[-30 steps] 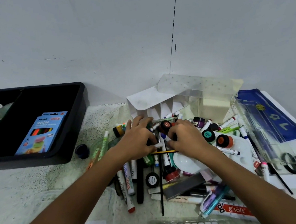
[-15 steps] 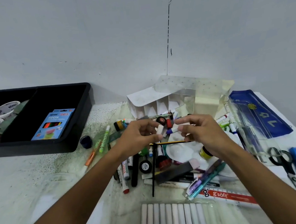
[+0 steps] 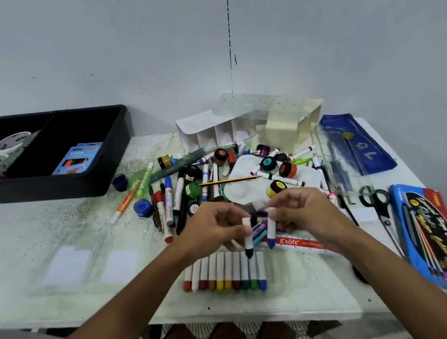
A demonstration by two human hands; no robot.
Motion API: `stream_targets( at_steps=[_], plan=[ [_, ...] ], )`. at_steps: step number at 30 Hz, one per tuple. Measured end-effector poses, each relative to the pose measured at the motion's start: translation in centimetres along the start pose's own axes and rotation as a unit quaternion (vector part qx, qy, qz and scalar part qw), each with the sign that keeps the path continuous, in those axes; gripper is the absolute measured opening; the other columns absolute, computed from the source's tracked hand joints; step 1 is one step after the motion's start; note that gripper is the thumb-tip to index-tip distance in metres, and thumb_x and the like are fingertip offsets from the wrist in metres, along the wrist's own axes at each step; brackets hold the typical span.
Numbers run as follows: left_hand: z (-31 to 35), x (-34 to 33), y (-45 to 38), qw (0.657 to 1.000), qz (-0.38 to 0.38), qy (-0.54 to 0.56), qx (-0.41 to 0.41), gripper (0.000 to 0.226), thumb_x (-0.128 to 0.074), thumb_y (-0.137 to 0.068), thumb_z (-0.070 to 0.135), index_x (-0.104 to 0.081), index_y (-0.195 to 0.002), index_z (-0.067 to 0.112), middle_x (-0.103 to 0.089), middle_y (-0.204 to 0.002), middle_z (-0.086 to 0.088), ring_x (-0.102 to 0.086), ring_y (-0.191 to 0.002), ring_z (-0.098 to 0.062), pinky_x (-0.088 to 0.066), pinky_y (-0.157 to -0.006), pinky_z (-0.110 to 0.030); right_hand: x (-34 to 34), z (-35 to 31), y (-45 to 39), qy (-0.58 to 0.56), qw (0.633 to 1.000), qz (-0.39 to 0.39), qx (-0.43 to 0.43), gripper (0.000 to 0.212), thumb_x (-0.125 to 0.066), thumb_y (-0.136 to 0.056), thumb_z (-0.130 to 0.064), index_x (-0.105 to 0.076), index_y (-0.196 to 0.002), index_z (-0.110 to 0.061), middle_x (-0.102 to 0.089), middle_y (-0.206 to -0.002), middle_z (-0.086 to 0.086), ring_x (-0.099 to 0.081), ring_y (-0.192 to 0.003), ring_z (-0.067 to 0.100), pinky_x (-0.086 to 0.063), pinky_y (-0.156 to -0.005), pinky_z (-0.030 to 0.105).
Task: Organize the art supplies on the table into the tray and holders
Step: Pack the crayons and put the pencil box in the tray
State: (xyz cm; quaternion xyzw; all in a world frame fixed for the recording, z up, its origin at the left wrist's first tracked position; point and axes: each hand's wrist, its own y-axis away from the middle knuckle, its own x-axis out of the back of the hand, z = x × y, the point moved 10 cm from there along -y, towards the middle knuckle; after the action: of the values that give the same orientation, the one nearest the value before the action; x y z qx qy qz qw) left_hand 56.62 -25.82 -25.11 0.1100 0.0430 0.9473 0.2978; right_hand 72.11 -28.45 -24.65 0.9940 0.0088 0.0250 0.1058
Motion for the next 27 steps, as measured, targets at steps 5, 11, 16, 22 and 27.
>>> stream_targets(
  at_steps=[5, 11, 16, 22, 27],
  plan=[
    [-1.6, -2.9, 0.9, 0.998, 0.009, -0.068, -0.002, 0.014, -0.076, -0.081, 0.008, -0.073, -0.094, 0.004, -0.073, -0.076, -0.013, -0.070, -0.065, -0.021, -0.055, -0.051, -0.027, -0.4, 2.6, 1.9, 0.097, 0.995, -0.002, -0.007, 0.007, -0.072, -0.082, 0.001, -0.069, -0.079, -0.004, -0.068, -0.065, 0.013, -0.061, -0.055, 0.017, -0.046, -0.048, 0.023],
    [-1.7, -3.8, 0.5, 0.981, 0.037, -0.186, -0.030, 0.016, -0.080, -0.077, 0.019, -0.077, -0.091, 0.010, -0.073, -0.074, 0.001, -0.066, -0.064, -0.006, -0.055, -0.061, -0.025, -0.3, 3.7, 2.2, 0.199, 0.980, 0.005, 0.001, 0.007, -0.072, -0.084, -0.004, -0.070, -0.078, -0.008, -0.067, -0.060, 0.004, -0.063, -0.054, 0.013, -0.048, -0.050, 0.022],
    [-1.0, -4.4, 0.6, 0.936, 0.037, -0.344, -0.069, 0.031, -0.077, -0.080, 0.034, -0.074, -0.107, 0.018, -0.059, -0.080, 0.012, -0.050, -0.067, 0.001, -0.035, -0.057, -0.013, -0.6, 3.5, 2.2, 0.318, 0.947, 0.017, 0.048, 0.006, -0.073, -0.083, -0.015, -0.077, -0.088, -0.013, -0.069, -0.076, -0.002, -0.060, -0.070, 0.010, -0.046, -0.063, 0.022],
    [-0.4, -6.0, 2.5, 0.872, -0.017, -0.453, -0.184, 0.042, -0.070, -0.081, 0.047, -0.070, -0.115, 0.022, -0.061, -0.110, 0.004, -0.052, -0.101, -0.011, -0.045, -0.079, -0.029, -1.0, 2.6, 2.8, 0.369, 0.925, 0.016, 0.088, 0.018, -0.073, -0.084, -0.020, -0.075, -0.101, -0.014, -0.063, -0.083, -0.007, -0.054, -0.072, 0.001, -0.043, -0.065, 0.019],
    [-0.7, -6.6, 3.5, 0.831, -0.032, -0.498, -0.247, 0.046, -0.057, -0.082, 0.059, -0.071, -0.110, 0.025, -0.059, -0.112, 0.000, -0.054, -0.101, -0.016, -0.050, -0.074, -0.033, -1.4, 3.0, 3.0, 0.401, 0.911, 0.005, 0.096, 0.017, -0.072, -0.083, -0.018, -0.076, -0.099, -0.014, -0.059, -0.084, -0.009, -0.056, -0.077, 0.006, -0.044, -0.067, 0.019]
  ],
)
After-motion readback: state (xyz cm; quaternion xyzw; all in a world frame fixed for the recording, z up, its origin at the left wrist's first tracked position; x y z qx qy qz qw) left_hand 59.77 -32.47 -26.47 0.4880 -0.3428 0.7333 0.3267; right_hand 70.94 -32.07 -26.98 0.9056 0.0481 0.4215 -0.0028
